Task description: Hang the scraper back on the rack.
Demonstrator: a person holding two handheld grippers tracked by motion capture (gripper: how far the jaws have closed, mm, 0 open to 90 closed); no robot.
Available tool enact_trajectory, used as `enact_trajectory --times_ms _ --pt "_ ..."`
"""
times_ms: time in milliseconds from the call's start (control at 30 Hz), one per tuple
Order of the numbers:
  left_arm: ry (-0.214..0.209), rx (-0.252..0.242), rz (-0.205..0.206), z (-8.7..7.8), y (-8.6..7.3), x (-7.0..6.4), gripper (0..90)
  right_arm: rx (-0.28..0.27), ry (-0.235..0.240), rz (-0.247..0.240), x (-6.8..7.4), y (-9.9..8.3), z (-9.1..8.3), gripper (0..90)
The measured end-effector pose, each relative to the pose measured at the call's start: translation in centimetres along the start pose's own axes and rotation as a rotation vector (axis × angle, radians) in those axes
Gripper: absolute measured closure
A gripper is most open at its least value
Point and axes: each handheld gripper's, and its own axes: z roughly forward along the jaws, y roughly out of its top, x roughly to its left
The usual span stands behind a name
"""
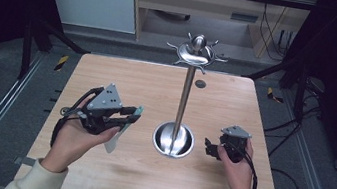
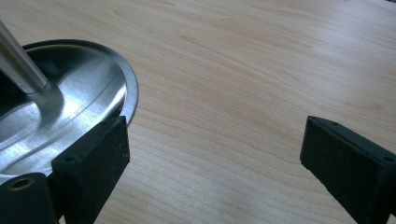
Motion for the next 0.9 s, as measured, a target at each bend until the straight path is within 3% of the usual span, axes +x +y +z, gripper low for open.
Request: enact_trajectory --times_ms 333,567,900 --pt "0.005 -0.029 -0.003 0.0 1.2 0.0 74.1 -0.001 -0.001 0.001 0.0 0.0 0.0 8.5" --pt "0.003 -0.07 -0.03 -0.2 2.0 0.2 74.0 -0.002 0.001 0.002 -0.1 0.0 0.0 8.5" --pt "0.027 -0.1 -0.027 -0.8 4.3 0.4 74.0 -0.005 0.001 0.005 -0.2 0.0 0.0 8.5"
